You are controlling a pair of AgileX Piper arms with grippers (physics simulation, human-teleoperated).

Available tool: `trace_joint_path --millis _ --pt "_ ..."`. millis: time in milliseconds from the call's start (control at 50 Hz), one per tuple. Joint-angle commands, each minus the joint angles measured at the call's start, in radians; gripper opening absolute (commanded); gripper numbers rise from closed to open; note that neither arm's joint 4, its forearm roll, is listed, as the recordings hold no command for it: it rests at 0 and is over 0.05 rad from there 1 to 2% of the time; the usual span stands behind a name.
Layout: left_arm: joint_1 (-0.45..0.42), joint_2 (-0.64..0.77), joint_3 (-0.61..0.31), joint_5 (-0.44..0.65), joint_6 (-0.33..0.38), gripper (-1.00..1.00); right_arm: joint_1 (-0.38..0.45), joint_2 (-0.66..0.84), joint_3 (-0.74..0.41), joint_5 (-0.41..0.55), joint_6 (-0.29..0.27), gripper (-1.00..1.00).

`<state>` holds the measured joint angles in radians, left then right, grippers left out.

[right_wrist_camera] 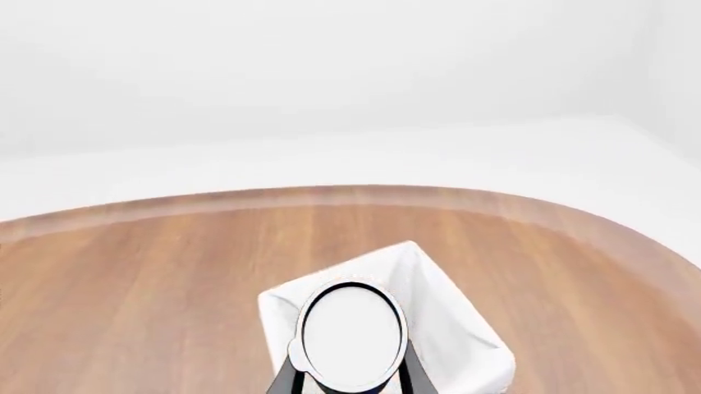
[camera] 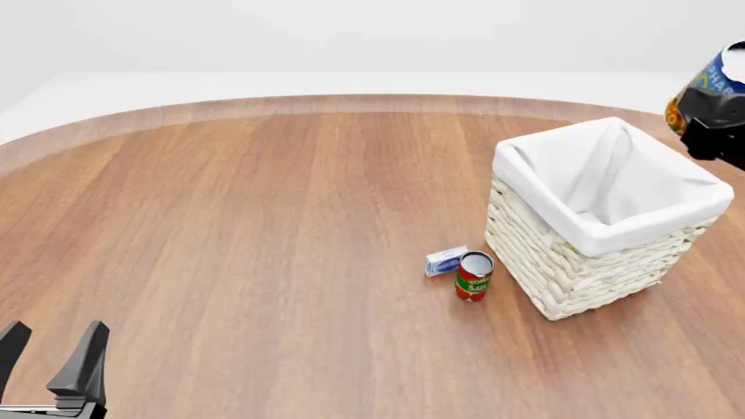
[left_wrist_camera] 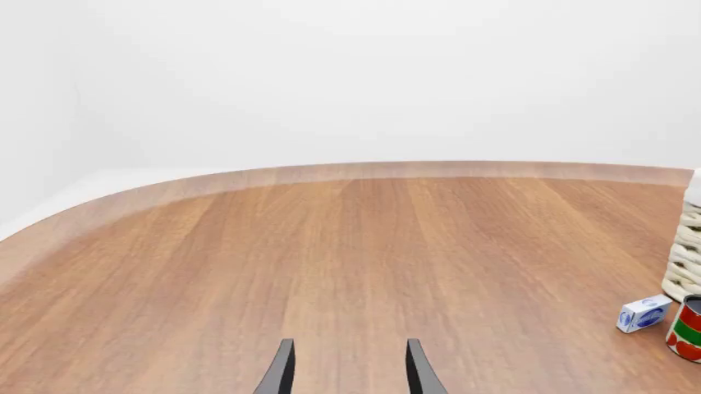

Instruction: Pick up the alphabet soup and the cream cheese box, and put them in the basket.

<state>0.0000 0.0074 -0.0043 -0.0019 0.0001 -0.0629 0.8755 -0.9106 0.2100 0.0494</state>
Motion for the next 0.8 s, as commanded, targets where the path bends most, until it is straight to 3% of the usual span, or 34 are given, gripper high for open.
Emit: trace_joint_path --millis 20,160,260,800 --pt "0.0 0.0 0.0 0.0 0.0 1.0 0.012 0.085 -0.022 -0.024 0.052 -1.0" --pt "0.0 0.0 0.0 0.0 0.0 1.0 0.01 0.131 -0.043 -0.024 0.061 -1.0" --pt "0.0 0.0 0.0 0.0 0.0 1.0 0.018 0.166 -0.048 -0.026 0.101 -1.0" --pt "0.0 0.0 0.0 0.0 0.0 1.0 0.057 0.296 -0.06 -0.067 0.13 -1.0"
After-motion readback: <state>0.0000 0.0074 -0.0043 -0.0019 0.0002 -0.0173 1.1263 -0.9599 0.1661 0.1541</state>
